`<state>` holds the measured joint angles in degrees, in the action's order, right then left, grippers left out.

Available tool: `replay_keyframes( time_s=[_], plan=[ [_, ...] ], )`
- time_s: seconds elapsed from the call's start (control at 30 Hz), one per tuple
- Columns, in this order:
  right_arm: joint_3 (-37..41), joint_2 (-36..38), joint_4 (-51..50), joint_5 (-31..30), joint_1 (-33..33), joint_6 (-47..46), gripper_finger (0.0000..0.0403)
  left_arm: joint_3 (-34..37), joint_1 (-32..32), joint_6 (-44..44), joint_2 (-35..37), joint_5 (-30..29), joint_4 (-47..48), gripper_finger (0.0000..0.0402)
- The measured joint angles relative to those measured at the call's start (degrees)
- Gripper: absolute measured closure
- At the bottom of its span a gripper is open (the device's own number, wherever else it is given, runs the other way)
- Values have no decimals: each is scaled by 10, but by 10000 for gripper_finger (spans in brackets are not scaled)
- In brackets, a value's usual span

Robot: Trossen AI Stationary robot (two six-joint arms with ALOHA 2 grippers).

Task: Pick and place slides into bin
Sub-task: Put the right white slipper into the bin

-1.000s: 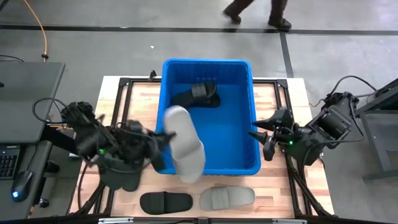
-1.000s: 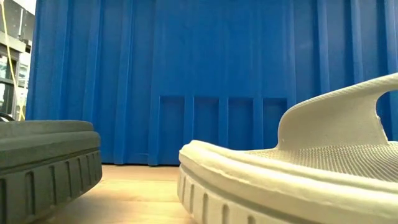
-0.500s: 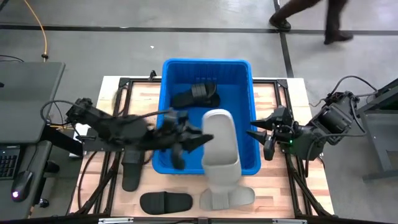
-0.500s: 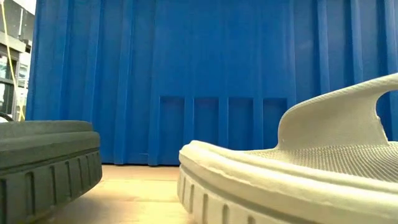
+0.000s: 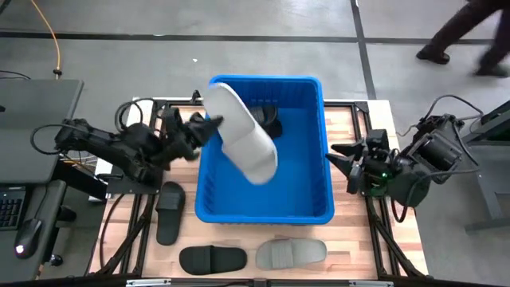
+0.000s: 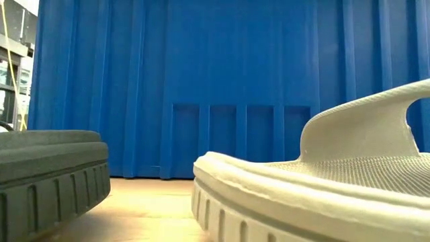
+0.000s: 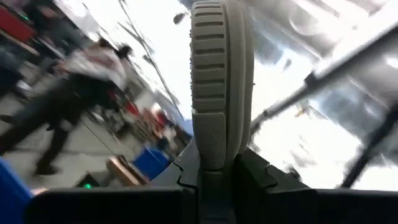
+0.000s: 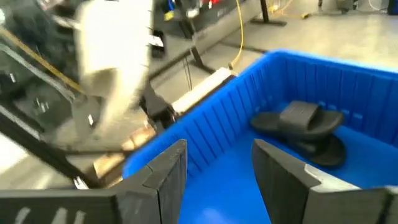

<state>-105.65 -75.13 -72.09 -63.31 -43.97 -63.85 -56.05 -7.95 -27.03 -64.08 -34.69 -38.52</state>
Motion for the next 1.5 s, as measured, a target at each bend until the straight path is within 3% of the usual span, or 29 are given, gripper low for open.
replay_keyframes(
  time_s=[0.13,0.4,0.5,0.67,0.77,0.93,1.1,1.27,1.37,1.5],
  plan=[
    [0,-2,72,-9,8,35,234,29,29,-2,-15,7,-49,364],
    [97,7,166,126,111,45,233,28,86,-47,-51,57,-104,364],
    [168,35,285,175,139,86,235,24,99,-50,-51,58,-116,364],
    [318,108,574,262,187,186,237,25,114,-58,-54,54,-106,365],
    [397,154,667,291,214,182,238,24,113,-63,-52,23,-99,365],
    [494,199,798,336,237,170,238,24,119,-73,-53,34,-95,365],
    [531,204,828,379,270,138,223,24,122,-78,-53,30,-85,365],
    [532,191,837,426,309,124,186,24,121,-87,-53,30,-79,365],
    [530,179,833,425,326,123,167,24,121,-107,-54,27,-73,365],
    [528,153,856,455,341,123,160,24,121,-127,-58,6,-64,365]
  ],
)
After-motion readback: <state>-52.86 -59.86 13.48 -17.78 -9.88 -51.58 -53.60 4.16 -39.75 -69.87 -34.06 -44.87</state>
